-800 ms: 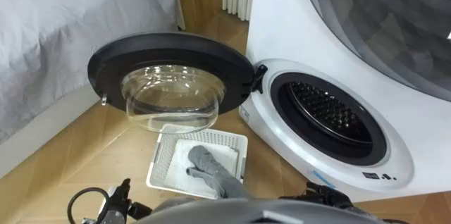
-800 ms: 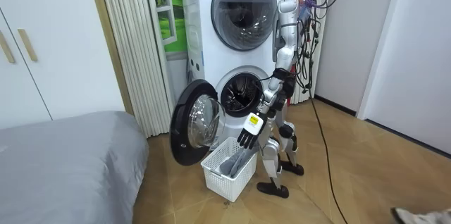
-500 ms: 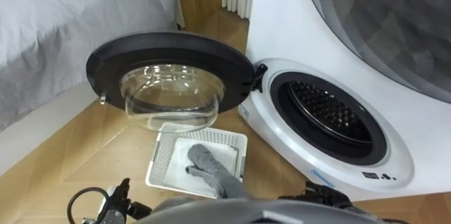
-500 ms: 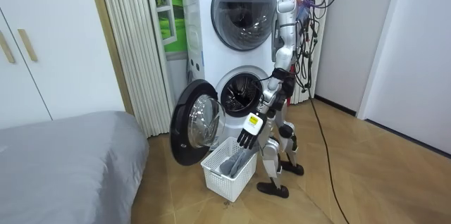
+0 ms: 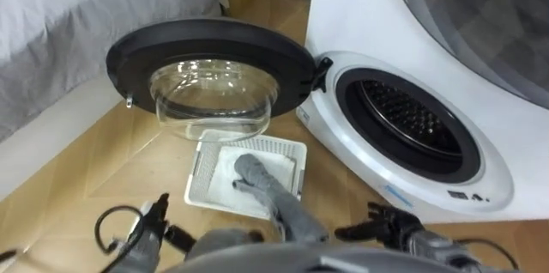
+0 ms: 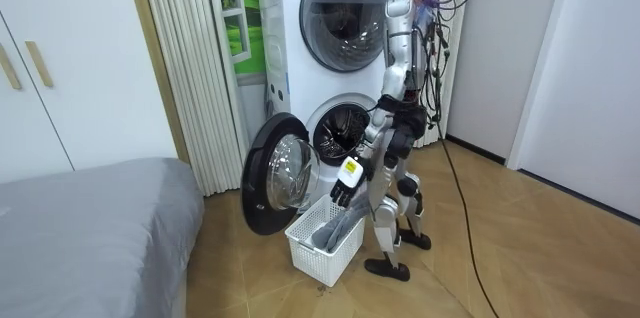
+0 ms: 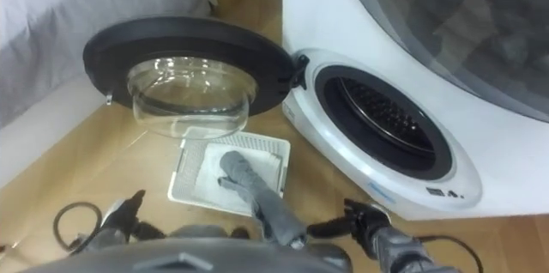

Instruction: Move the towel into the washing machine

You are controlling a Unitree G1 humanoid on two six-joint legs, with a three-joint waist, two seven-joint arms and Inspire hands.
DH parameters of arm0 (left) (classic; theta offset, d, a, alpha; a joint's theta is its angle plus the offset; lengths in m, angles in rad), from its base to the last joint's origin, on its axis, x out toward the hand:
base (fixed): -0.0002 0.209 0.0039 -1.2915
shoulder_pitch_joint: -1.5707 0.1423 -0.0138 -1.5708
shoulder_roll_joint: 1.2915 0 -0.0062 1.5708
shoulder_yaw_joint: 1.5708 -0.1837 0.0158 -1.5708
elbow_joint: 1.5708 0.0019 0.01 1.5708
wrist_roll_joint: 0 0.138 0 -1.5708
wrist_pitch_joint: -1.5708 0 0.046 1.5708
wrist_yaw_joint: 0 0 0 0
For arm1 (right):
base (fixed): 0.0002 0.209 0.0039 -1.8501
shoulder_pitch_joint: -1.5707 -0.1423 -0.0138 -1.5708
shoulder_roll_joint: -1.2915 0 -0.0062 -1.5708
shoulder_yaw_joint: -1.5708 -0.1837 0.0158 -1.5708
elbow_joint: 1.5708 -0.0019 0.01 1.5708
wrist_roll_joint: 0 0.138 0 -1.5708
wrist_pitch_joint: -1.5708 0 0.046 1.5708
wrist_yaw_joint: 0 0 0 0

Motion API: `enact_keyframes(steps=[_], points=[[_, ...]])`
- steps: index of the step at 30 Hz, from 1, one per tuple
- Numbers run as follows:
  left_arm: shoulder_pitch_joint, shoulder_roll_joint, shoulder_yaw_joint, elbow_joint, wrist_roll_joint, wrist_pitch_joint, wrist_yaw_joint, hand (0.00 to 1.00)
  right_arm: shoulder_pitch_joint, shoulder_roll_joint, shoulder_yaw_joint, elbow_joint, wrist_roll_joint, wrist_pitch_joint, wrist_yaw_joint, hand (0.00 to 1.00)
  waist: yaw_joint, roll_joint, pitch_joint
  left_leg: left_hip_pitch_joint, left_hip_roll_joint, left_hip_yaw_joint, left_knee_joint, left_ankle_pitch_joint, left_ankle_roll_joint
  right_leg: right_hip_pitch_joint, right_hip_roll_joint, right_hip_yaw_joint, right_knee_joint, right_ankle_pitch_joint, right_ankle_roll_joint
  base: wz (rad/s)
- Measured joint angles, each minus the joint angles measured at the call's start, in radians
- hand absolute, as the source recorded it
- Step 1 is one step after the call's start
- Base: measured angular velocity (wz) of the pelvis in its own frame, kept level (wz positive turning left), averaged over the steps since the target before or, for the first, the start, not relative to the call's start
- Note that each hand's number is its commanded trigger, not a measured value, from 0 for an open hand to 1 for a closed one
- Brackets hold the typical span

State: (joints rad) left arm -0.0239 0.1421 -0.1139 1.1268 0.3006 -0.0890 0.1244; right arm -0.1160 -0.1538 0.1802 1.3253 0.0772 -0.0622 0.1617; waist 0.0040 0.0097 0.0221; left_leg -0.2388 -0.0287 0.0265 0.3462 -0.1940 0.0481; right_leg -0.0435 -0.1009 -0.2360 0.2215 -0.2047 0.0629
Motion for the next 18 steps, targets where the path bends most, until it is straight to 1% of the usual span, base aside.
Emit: enact_keyframes(steps=[1,2,3,4,5,6,7,8,9,10,11,12,13,14,15,16,17,18], points=[[-0.02,-0.003,-0.012,0.005,0.0,-0.01,0.004,0.0,-0.01,0.0,0.006,0.002,-0.001,-0.007,-0.004,0.0,0.001,0.001,0.0025,-0.013,0.0,0.0,0.002,0.003,0.0,-0.019,-0.001,0.0,0.011,0.0,0.0,-0.04],[-0.059,-0.012,-0.028,0.025,0.003,-0.039,0.014,0.0,-0.03,0.0,0.013,0.005,-0.005,-0.021,-0.013,0.0,0.0,0.004,0.0082,-0.038,0.002,0.0,0.01,0.006,0.0,-0.055,-0.002,0.003,0.037,-0.002,-0.004,-0.08],[-0.102,-0.023,-0.045,0.044,0.01,-0.057,0.023,0.0,-0.053,0.002,0.014,0.006,-0.025,-0.034,-0.022,0.0,-0.001,0.005,0.0175,-0.065,0.005,0.003,0.026,0.006,0.0,-0.091,-0.001,0.015,0.061,-0.006,-0.007,-0.12],[-0.121,-0.027,-0.047,0.05,0.016,-0.065,0.025,0.0,-0.061,0.004,0.014,0.006,-0.036,-0.038,-0.03,0.0,-0.002,0.006,0.0213,-0.082,0.008,0.007,0.035,0.006,0.0,-0.112,-0.001,0.016,0.075,-0.007,-0.008,-0.21],[-0.154,-0.035,-0.049,0.065,0.026,-0.078,0.028,0.0,-0.083,0.008,0.014,0.004,-0.052,-0.047,-0.045,0.0,-0.002,0.005,0.0255,-0.121,0.015,0.017,0.048,0.007,0.001,-0.156,-0.001,0.021,0.105,-0.008,-0.011,-0.27],[-0.186,-0.041,-0.061,0.086,0.027,-0.087,0.039,0.0,-0.114,0.013,0.015,0.0,-0.055,-0.049,-0.061,0.0,0.0,0.004,0.0306,-0.162,0.019,0.024,0.065,0.007,0.002,-0.208,-0.001,0.033,0.134,-0.011,-0.015,-0.27],[-0.201,-0.043,-0.073,0.095,0.028,-0.089,0.044,0.0,-0.124,0.016,0.016,-0.003,-0.056,-0.049,-0.069,0.0,-0.001,0.003,0.0319,-0.18,0.02,0.027,0.07,0.009,0.003,-0.231,-0.001,0.038,0.147,-0.011,-0.015,-0.26],[-0.232,-0.049,-0.098,0.109,0.037,-0.09,0.049,0.0,-0.138,0.022,0.017,-0.009,-0.055,-0.049,-0.086,0.0,-0.005,0.002,0.0327,-0.211,0.022,0.038,0.074,0.014,0.005,-0.276,-0.003,0.048,0.17,-0.012,-0.016,-0.28],[-0.25,-0.054,-0.12,0.113,0.045,-0.092,0.058,0.0,-0.154,0.029,0.024,-0.013,-0.049,-0.049,-0.097,0.0,-0.007,-0.002,0.0351,-0.244,0.027,0.052,0.086,0.015,0.006,-0.322,-0.004,0.058,0.198,-0.013,-0.017,-0.3],[-0.256,-0.055,-0.128,0.114,0.047,-0.094,0.061,0.0,-0.163,0.032,0.034,-0.015,-0.047,-0.049,-0.1,0.0,-0.005,-0.004,0.0366,-0.261,0.031,0.057,0.093,0.015,0.006,-0.343,-0.004,0.064,0.207,-0.014,-0.019,-0.31],[-0.274,-0.055,-0.138,0.118,0.062,-0.095,0.063,0.0,-0.175,0.037,0.052,-0.029,-0.047,-0.049,-0.105,0.0,-0.008,-0.01,0.0432,-0.293,0.034,0.064,0.107,0.016,0.007,-0.38,-0.003,0.07,0.225,-0.016,-0.023,-0.19],[-0.295,-0.056,-0.146,0.123,0.073,-0.095,0.067,0.0,-0.18,0.039,0.064,-0.051,-0.047,-0.049,-0.106,0.0,-0.014,-0.011,0.0455,-0.335,0.039,0.066,0.128,0.017,0.007,-0.42,-0.003,0.069,0.24,-0.019,-0.029,-0.13],[-0.304,-0.055,-0.148,0.123,0.081,-0.095,0.072,0.0,-0.185,0.04,0.068,-0.06,-0.046,-0.05,-0.107,0.0,-0.017,-0.011,0.0459,-0.359,0.041,0.066,0.139,0.017,0.007,-0.443,-0.002,0.068,0.251,-0.021,-0.031,-0.05],[-0.322,-0.053,-0.161,0.123,0.085,-0.095,0.084,0.0,-0.2,0.043,0.076,-0.071,-0.046,-0.05,-0.111,0.0,-0.027,-0.011,0.0484,-0.401,0.044,0.067,0.157,0.019,0.008,-0.486,-0.002,0.069,0.271,-0.023,-0.034,-0.05],[-0.344,-0.05,-0.179,0.124,0.084,-0.095,0.092,0.0,-0.21,0.044,0.086,-0.076,-0.042,-0.05,-0.118,0.0,-0.033,-0.01,0.054,-0.439,0.05,0.068,0.175,0.021,0.009,-0.527,-0.001,0.072,0.293,-0.024,-0.037,-0.05],[-0.354,-0.049,-0.188,0.124,0.084,-0.095,0.095,0.0,-0.215,0.044,0.093,-0.078,-0.041,-0.05,-0.12,0.0,-0.035,-0.009,0.0572,-0.457,0.051,0.068,0.184,0.022,0.009,-0.546,-0.001,0.073,0.305,-0.026,-0.039,-0.06],[-0.374,-0.045,-0.206,0.123,0.084,-0.102,0.104,0.0,-0.226,0.042,0.102,-0.085,-0.038,-0.051,-0.126,0.0,-0.039,-0.008,0.0612,-0.499,0.052,0.067,0.207,0.021,0.01,-0.591,-0.001,0.075,0.335,-0.028,-0.042,-0.05],[-0.392,-0.039,-0.208,0.123,0.085,-0.111,0.109,0.0,-0.239,0.041,0.107,-0.088,-0.036,-0.055,-0.129,0.0,-0.045,-0.008,0.0623,-0.544,0.053,0.062,0.221,0.021,0.01,-0.639,-0.001,0.078,0.362,-0.035,-0.045,-0.05]])
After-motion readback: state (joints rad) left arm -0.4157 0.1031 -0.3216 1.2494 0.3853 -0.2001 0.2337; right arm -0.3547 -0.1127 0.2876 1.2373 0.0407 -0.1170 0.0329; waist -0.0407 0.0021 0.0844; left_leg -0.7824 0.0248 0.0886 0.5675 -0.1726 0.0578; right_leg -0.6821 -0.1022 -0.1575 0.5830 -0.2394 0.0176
